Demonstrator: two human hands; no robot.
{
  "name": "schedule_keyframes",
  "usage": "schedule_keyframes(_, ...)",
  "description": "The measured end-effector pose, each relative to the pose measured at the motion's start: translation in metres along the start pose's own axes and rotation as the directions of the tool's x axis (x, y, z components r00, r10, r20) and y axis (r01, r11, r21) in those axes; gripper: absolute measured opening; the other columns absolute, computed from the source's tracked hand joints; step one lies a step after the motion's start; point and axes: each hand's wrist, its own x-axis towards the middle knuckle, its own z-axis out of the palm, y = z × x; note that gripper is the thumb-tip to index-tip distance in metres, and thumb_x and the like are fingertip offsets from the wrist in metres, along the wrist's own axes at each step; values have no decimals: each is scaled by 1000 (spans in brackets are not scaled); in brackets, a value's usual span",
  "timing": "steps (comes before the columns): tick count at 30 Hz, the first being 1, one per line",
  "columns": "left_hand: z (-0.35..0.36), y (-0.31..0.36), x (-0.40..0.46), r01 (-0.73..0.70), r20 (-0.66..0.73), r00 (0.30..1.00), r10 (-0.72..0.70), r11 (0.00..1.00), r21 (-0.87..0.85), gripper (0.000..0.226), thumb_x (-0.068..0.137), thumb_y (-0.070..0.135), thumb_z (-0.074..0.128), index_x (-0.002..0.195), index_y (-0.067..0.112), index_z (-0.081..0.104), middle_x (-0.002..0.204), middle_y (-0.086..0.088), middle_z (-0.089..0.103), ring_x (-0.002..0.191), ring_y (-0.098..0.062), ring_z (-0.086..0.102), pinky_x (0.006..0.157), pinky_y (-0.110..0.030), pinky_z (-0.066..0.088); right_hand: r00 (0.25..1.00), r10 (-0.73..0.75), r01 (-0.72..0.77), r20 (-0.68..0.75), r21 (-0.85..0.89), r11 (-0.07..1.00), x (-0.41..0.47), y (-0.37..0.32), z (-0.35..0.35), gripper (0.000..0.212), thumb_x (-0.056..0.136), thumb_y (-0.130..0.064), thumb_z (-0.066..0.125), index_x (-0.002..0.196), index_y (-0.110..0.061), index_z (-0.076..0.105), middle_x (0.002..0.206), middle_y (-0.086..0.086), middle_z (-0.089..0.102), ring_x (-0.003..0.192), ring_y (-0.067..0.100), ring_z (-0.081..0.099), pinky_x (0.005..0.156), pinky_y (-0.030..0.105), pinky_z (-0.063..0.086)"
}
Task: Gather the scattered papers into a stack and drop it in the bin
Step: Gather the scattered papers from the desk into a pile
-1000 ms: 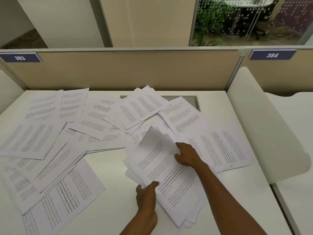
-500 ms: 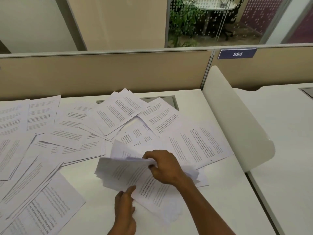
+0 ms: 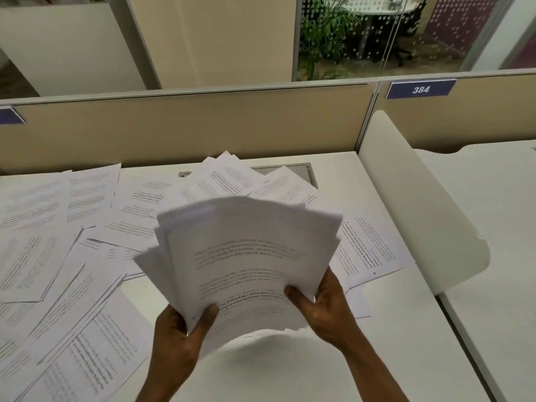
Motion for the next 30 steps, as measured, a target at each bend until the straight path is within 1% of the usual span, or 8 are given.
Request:
schedule_keyframes(2,0,-19,-10,30,31,999,-34,991,129,25,76,27,82,98,33,72,99,17,78,95,-4,73,79,-12,57,998,55,-55,-18,-35,998,-13,18,3,55,81,-23,79,121,-55,59,115,-18,70,114,7,66,90,26,59)
schedule_keyframes(6,0,-50,-17,120,33,991,-131,965,234,40,81,4,81,119,6,68,105,-5,75,106,-29,68,96,-40,52,991,110,-113,-78,-31,993,-28,42,10,58,86,-17,74,132,-47,54,124,-15,68,121,12,63,98,33,57)
schedule_keyframes(8,-1,-55,-14,128,3,991,-131,969,213,43,83,-4,77,123,4,65,104,-5,75,105,-31,68,93,-31,53,989,95,-99,-115,-30,995,-29,42,13,52,87,-20,70,123,-56,58,120,-17,70,115,9,66,92,27,58)
schedule_keyframes(11,-3,-52,-9,142,16,989,-145,980,140,41,83,-12,74,105,22,68,95,15,79,98,-17,71,77,-6,54,990,64,-67,-128,-22,998,-32,37,18,53,88,-24,69,127,-57,55,121,-21,69,116,4,64,88,14,55)
schedule_keyframes(16,5,-45,6,130,29,991,-134,987,98,39,87,2,76,107,34,67,105,17,76,98,-6,72,78,-22,56,985,89,-96,-150,-44,994,-29,43,32,47,96,-17,63,121,-55,53,117,-19,69,111,7,66,83,19,56)
schedule_keyframes(20,16,-37,20,93,2,996,-93,994,53,44,91,6,71,104,49,68,105,17,74,95,-2,70,66,-16,59,982,69,-75,-178,-30,997,-26,46,36,31,98,-31,60,122,-50,54,117,-16,70,110,11,67,84,20,58)
schedule_keyframes(25,29,-39,30,106,26,994,-108,992,65,38,93,7,71,107,41,66,104,20,74,100,-4,69,86,-37,59,970,77,-100,-232,-90,991,-26,51,37,32,102,-21,57,120,-47,52,113,-18,69,107,10,67,83,22,59)
schedule_keyframes(30,49,10,61,-62,180,983,23,975,212,55,89,19,73,109,66,52,101,38,66,93,9,67,59,-7,55,924,99,-116,-371,-25,993,-20,47,21,36,97,-32,58,129,-43,47,118,-23,66,108,2,67,78,14,57)
